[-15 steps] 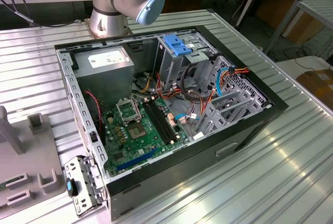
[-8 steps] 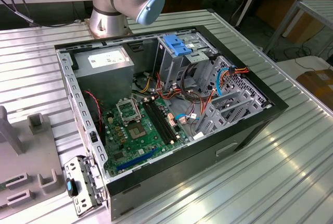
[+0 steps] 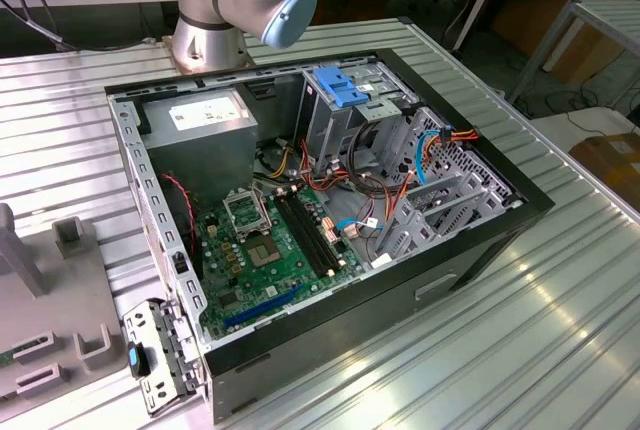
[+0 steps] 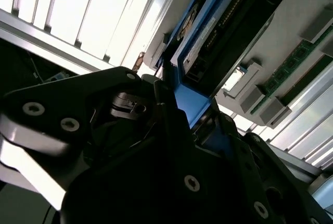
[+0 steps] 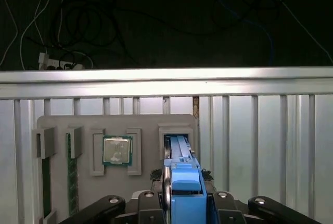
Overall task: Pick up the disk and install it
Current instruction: 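Pick up the disk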
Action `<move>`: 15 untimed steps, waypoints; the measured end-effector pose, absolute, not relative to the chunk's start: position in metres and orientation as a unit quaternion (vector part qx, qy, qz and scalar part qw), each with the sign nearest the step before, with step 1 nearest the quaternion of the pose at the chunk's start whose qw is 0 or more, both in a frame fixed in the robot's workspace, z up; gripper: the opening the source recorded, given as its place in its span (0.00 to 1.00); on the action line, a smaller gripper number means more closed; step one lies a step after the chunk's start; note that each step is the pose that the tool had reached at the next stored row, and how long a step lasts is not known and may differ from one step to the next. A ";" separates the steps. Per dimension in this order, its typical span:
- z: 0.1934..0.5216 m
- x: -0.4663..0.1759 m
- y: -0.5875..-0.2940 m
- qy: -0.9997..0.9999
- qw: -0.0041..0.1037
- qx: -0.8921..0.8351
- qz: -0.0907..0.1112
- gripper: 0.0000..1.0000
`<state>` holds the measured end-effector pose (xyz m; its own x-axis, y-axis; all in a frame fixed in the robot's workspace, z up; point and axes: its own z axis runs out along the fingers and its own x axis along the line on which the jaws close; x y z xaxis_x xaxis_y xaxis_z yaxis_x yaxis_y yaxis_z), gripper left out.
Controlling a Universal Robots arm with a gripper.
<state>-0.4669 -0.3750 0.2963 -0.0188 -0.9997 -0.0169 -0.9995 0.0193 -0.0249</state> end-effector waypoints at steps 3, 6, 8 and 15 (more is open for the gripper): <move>0.296 -0.467 -0.375 0.714 0.015 -0.700 -0.003 0.38; 0.296 -0.467 -0.375 0.714 0.015 -0.700 -0.003 0.37; 0.296 -0.467 -0.375 0.714 0.015 -0.700 -0.003 0.37; 0.296 -0.467 -0.375 0.712 0.015 -0.702 -0.003 0.37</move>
<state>-0.4669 -0.3750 0.2961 -0.0135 -0.9998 -0.0170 -0.9996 0.0139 -0.0249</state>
